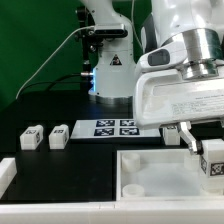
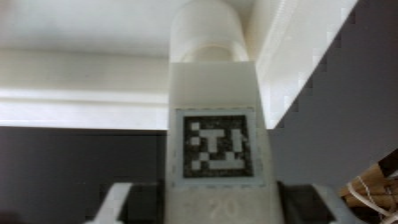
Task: Assemble one leg
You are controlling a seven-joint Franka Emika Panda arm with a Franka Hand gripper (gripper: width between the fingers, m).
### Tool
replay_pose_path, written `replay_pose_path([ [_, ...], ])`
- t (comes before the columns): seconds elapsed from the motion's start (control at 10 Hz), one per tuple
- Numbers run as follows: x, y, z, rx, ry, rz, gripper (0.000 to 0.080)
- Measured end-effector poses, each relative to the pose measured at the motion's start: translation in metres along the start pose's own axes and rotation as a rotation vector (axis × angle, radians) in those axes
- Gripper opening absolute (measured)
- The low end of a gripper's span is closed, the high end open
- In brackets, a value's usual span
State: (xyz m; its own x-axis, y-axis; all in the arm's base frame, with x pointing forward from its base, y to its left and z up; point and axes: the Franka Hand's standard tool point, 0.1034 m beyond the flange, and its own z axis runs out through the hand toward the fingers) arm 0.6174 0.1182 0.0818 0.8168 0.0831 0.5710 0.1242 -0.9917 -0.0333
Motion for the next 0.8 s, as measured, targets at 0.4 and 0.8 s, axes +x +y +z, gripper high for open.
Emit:
replay_pose_path([
  [0.4,-0.0003,0.0,0.0002,0.0,-0.001,-0.001,0.0638],
  [0.8,-0.0005,0.0,0.0003,0.0,-0.001,-0.002,0.0649],
])
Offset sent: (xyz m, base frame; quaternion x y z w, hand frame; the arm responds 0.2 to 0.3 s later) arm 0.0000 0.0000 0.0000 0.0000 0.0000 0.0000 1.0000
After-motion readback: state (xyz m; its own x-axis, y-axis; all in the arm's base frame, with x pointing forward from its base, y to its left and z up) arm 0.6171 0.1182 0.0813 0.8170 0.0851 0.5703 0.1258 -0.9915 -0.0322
